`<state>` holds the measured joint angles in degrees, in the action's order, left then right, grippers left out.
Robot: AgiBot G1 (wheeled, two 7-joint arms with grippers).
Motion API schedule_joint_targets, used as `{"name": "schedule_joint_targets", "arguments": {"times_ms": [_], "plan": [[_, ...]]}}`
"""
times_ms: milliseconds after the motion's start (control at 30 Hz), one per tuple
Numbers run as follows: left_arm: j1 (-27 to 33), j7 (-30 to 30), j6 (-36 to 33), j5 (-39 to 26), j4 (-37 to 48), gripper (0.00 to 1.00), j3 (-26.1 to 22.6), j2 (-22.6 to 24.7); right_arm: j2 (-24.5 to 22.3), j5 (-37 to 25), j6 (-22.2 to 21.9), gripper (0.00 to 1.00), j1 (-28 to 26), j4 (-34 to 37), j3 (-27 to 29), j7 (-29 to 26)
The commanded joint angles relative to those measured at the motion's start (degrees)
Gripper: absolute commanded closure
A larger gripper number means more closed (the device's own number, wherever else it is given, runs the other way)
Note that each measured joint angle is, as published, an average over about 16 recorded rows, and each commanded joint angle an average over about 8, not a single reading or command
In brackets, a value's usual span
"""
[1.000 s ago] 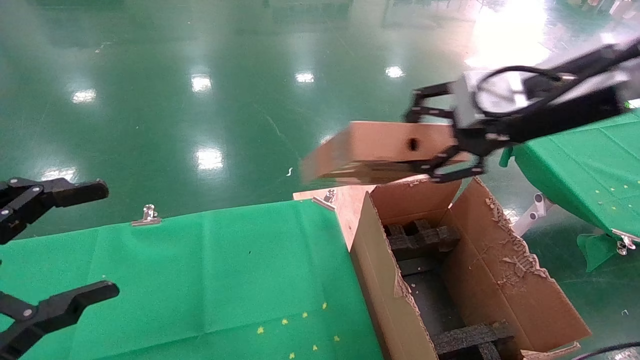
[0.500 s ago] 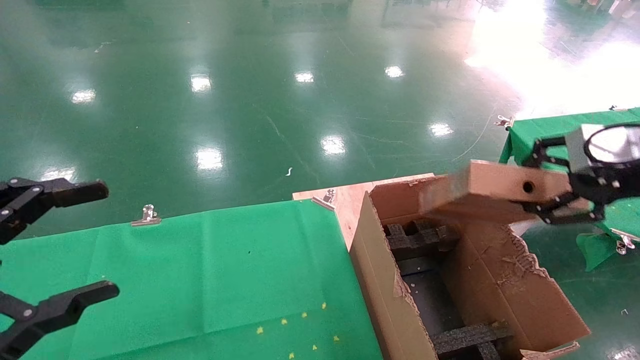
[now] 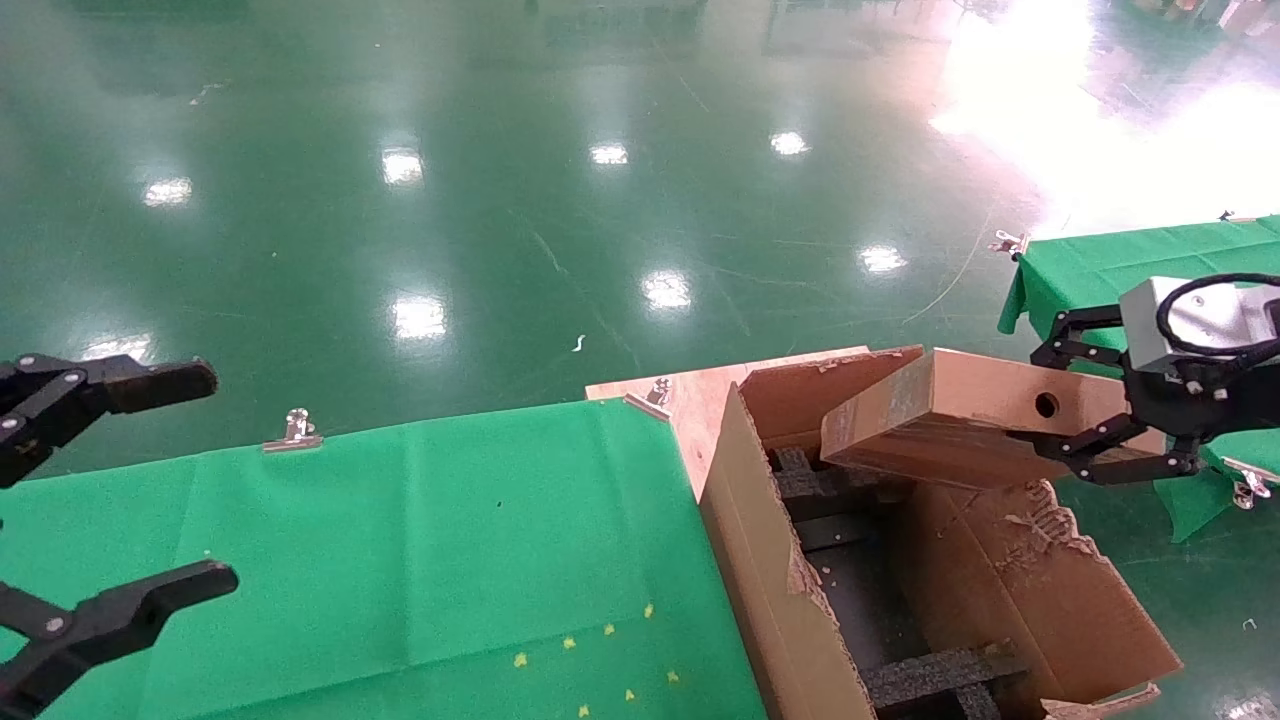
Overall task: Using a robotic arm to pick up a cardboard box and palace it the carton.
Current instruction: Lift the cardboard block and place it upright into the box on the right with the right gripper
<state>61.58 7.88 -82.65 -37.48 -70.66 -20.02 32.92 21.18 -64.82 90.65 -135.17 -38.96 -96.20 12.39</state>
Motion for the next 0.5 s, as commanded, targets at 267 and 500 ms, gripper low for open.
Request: {"name": "schedule_joint_targets", "arguments": {"times_ms": [267,500], "plan": [[0.0,0.0,0.0,0.0,0.0,0.0,0.0,0.0,-2.2,4.6,-3.8,1.0,5.4,1.7,-1.7,-11.5],[0.0,0.0,0.0,0.0,0.0,0.0,0.0,0.0,-5.5,6.7,-11.9,1.0,9.8,0.7,-3.1,-25.1]]}}
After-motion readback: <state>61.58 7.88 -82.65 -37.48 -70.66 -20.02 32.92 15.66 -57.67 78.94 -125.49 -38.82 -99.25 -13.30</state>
